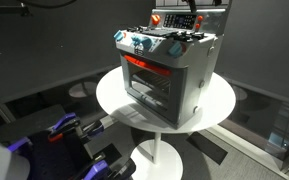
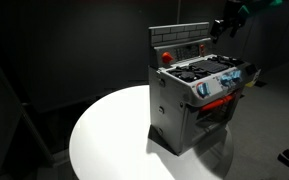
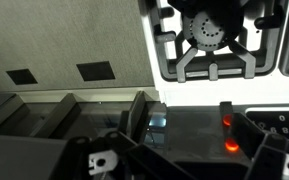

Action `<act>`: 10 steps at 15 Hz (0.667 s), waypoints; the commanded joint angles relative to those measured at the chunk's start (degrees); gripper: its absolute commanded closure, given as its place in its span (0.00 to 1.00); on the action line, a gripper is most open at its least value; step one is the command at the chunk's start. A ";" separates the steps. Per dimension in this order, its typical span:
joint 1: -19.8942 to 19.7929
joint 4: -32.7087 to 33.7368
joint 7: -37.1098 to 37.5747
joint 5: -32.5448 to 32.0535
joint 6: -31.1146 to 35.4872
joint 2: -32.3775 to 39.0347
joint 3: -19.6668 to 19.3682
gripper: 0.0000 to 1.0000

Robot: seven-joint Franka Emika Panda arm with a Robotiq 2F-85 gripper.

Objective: Press the top right orange button on the stove

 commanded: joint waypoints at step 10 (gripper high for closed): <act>3.01 7.51 0.04 0.29 -0.76 6.73 -2.91 0.00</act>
